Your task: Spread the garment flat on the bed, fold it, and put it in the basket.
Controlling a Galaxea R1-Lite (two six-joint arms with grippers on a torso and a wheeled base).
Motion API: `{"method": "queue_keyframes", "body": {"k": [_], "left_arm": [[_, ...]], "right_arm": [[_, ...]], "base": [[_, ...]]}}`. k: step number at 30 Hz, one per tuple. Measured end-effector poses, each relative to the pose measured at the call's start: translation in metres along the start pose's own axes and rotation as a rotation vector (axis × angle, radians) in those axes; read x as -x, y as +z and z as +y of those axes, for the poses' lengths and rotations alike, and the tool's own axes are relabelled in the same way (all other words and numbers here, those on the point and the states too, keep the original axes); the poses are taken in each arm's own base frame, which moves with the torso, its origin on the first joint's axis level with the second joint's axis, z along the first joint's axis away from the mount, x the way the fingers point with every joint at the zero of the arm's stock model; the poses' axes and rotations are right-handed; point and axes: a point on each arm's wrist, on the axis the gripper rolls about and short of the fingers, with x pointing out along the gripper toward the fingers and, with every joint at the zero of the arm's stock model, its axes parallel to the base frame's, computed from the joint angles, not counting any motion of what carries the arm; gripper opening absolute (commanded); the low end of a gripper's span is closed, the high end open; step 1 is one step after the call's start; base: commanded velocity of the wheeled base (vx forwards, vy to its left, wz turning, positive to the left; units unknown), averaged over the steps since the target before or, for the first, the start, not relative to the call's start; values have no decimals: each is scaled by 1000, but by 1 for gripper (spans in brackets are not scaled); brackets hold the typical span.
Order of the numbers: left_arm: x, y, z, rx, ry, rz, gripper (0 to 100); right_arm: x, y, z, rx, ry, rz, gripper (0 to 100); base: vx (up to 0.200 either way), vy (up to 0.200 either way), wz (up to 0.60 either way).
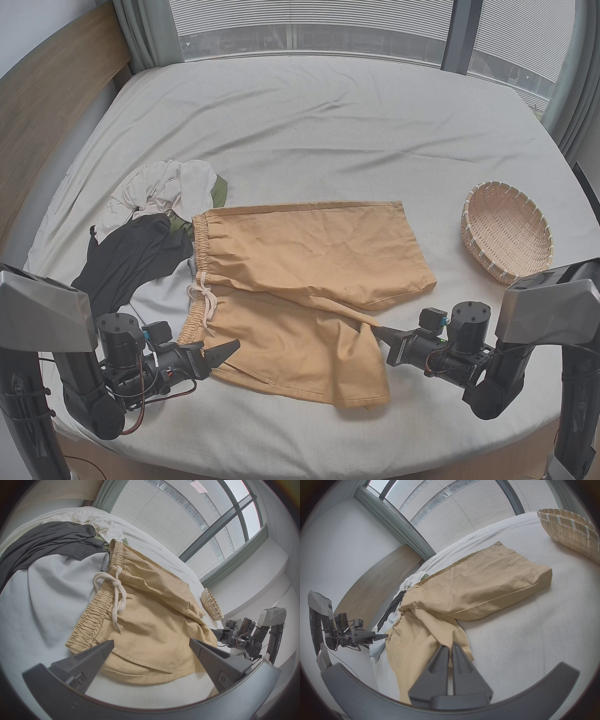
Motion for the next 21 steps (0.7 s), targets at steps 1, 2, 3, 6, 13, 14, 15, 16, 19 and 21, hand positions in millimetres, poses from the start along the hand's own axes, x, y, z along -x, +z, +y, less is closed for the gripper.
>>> {"method": "queue_keyframes", "body": {"k": [1, 2, 3, 6, 13, 14, 15, 16, 19, 21], "left_arm": [[0, 0, 0, 0, 0, 0, 100], [0, 0, 0, 0, 0, 0, 100], [0, 0, 0, 0, 0, 0, 100], [0, 0, 0, 0, 1, 1, 100], [-1, -1, 1, 2, 3, 6, 100], [-1, -2, 1, 2, 3, 6, 100], [-1, -2, 1, 2, 3, 7, 100], [-1, -2, 1, 3, 4, 7, 100], [-1, -2, 1, 3, 4, 9, 100], [-1, -2, 1, 3, 4, 9, 100]], "right_arm": [[1, 1, 1, 0, 1, -1, 0], [4, 3, 4, 3, 7, -5, 0], [5, 5, 7, 5, 14, -8, 0], [7, 8, 17, 18, 44, -20, 0], [-2, 13, 42, 45, 123, -48, 0], [-4, 14, 45, 49, 132, -53, 0], [-7, 14, 48, 53, 144, -60, 0], [-10, 15, 50, 56, 154, -67, 0], [-21, 16, 57, 63, 180, -78, 0], [-29, 15, 61, 66, 195, -73, 0]], "base": [[0, 0, 0], [0, 0, 0], [0, 0, 0], [0, 0, 0], [0, 0, 0], [0, 0, 0], [0, 0, 0], [0, 0, 0], [0, 0, 0], [0, 0, 0]]}}
